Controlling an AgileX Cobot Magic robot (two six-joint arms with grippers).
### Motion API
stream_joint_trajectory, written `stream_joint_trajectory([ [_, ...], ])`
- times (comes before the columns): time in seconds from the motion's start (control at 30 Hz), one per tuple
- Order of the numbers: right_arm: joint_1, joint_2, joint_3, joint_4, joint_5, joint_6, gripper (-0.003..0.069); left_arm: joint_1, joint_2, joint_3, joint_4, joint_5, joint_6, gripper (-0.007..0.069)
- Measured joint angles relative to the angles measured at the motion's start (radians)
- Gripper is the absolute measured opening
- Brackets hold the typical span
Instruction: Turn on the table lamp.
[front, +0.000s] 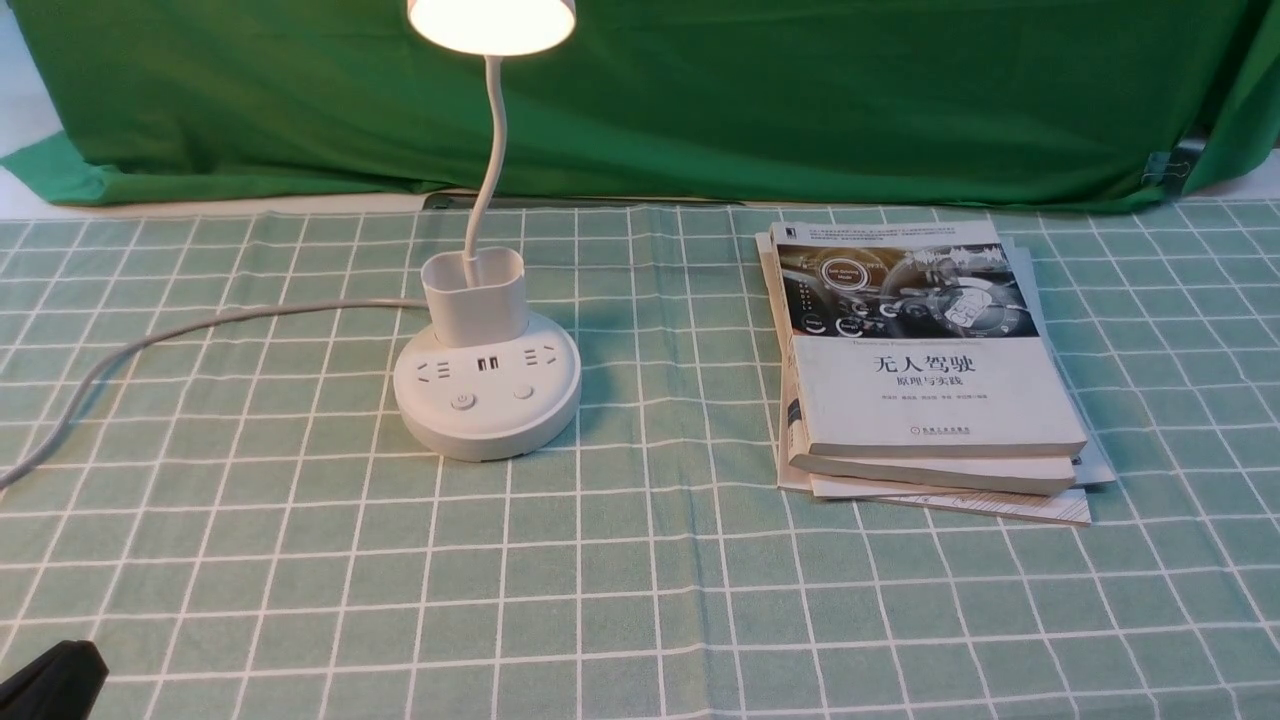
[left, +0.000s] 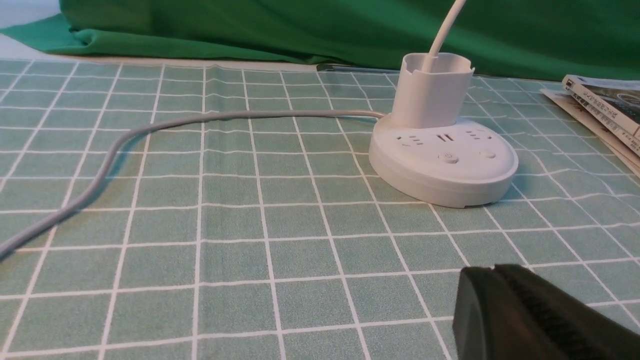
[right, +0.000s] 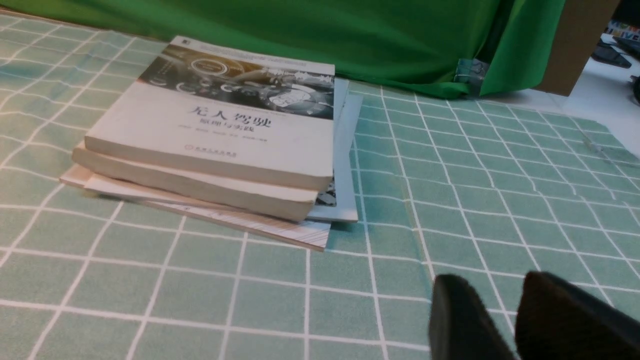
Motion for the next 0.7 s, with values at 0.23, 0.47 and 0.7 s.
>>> stream_joint_trajectory([
  [0.23,0.000,0.000,0.000,0.000,0.000,0.000,0.0241,0.000,0.000,0.000,0.000,-0.001,0.010,0.0021],
  [0.47,0.000,0.000,0.000,0.000,0.000,0.000,0.0241,0.000,0.000,0.000,0.002,-0.033,0.011,0.0021],
  [0.7,0.000,0.000,0.000,0.000,0.000,0.000,0.0241,0.000,0.000,0.000,0.002,-0.036,0.011,0.0021],
])
